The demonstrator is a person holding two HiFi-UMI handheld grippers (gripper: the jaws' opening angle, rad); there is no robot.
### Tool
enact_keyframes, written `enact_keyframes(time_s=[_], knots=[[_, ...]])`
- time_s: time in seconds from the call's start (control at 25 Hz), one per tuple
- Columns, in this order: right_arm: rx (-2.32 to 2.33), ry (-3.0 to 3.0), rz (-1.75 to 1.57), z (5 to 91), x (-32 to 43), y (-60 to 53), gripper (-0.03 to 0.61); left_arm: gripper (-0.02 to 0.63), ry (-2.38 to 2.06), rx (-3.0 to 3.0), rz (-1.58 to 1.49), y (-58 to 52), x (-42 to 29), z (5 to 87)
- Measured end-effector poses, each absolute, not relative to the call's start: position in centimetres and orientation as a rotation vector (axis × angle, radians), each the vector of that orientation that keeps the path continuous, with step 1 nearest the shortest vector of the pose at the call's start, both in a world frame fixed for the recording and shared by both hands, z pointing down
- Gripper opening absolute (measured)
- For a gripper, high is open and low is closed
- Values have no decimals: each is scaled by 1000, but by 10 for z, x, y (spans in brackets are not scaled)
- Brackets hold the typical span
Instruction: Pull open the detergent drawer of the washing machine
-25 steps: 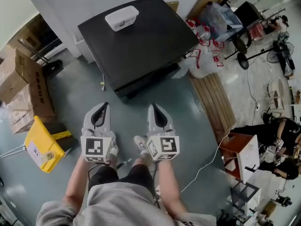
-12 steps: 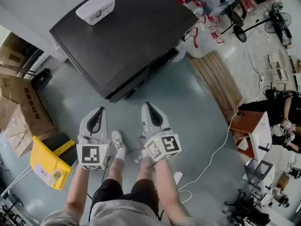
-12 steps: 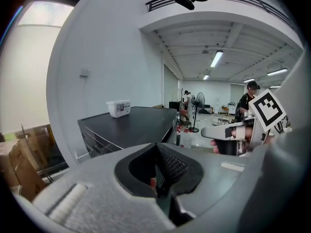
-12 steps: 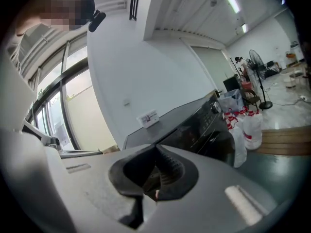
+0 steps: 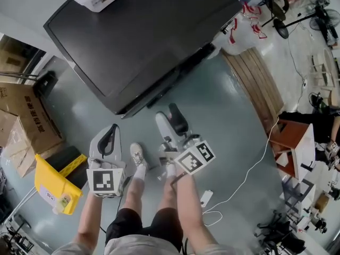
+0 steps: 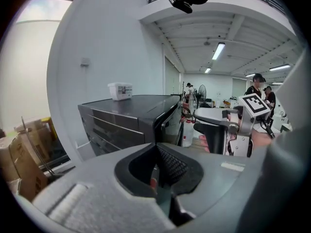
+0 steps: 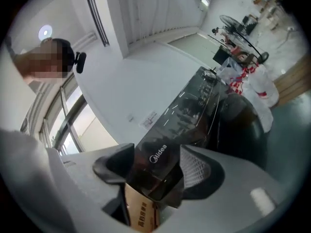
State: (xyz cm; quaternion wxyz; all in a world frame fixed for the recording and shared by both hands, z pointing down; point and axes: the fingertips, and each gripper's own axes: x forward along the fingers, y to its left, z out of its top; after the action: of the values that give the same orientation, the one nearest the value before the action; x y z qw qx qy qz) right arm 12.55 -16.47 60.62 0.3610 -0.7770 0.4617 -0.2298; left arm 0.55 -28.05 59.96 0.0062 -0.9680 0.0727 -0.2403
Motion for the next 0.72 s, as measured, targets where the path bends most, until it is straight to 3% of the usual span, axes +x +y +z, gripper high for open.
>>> enact_keyframes(time_s=[0.2, 0.72], knots=[[-1828, 1079, -523, 615, 144, -169, 308, 11, 267, -3042, -775, -287, 0, 615], [-1720, 1015, -475, 632, 166, -188, 308, 11, 355, -3068, -803, -304, -5, 634]])
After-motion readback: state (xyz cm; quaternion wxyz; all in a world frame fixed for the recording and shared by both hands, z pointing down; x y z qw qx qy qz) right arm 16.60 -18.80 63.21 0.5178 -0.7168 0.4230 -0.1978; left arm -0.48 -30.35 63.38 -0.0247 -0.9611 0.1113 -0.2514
